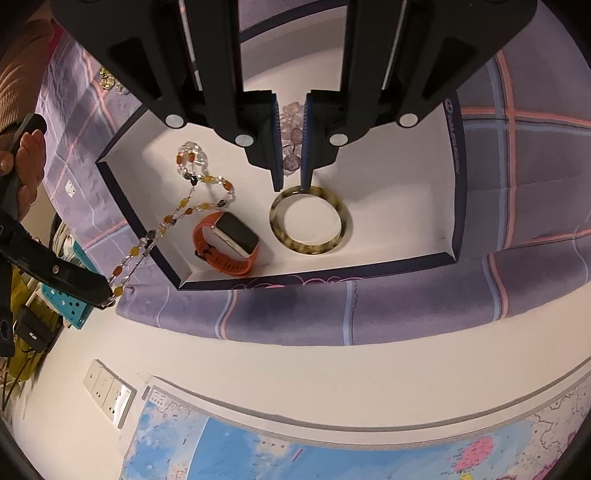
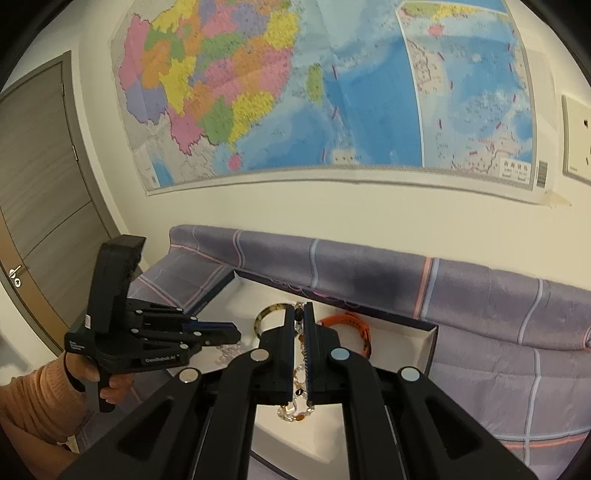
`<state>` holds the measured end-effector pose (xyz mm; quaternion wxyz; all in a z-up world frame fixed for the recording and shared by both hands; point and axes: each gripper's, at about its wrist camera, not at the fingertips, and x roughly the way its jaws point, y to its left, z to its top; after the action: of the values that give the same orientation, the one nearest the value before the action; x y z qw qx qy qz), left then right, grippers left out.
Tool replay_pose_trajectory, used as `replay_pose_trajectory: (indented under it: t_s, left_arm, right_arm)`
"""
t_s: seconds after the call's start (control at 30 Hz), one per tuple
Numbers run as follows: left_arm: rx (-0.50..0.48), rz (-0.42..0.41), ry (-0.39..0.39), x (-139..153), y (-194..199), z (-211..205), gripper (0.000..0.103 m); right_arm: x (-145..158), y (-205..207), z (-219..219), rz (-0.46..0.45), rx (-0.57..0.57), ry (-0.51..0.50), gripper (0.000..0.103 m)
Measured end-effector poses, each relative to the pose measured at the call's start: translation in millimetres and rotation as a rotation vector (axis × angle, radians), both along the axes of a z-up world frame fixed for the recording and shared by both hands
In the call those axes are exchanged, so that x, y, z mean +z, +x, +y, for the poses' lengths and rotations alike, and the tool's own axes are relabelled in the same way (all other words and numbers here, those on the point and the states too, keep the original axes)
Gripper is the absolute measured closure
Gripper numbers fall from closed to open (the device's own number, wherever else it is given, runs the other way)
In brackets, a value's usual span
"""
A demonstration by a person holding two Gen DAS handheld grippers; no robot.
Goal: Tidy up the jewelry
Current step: 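Carry the crystal bracelet over the box with the left tool while the right tool lays the necklace inside, then lower the crystal bracelet into the box and open the left tool while the right tool opens off the necklace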
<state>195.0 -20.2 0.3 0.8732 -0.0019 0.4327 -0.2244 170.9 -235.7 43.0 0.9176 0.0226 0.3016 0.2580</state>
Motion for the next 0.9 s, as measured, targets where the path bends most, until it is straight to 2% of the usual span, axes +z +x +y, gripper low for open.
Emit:
replay_pose_trajectory:
  t_s: [0.53, 0.67, 0.9]
  left_arm:
    - [0.022, 0.047, 0.026, -16.8, 9.4, -3.7, 0.093]
    - [0.027, 0.053, 0.03, -19.7, 12.3, -5.6, 0.093]
    - [0.032, 0.036, 0.021, -15.9, 8.7, -1.6, 0.086]
  right_arm:
    - [-59.8, 18.8, 19.2, 0.159, 0.028, -0.089, 0.099]
    - [-70.2, 23.4, 25.9, 0.188, 0.033, -0.107, 0.094]
    - [-76.8, 27.3, 26.4, 0.208, 0.025, -0.108, 0.088]
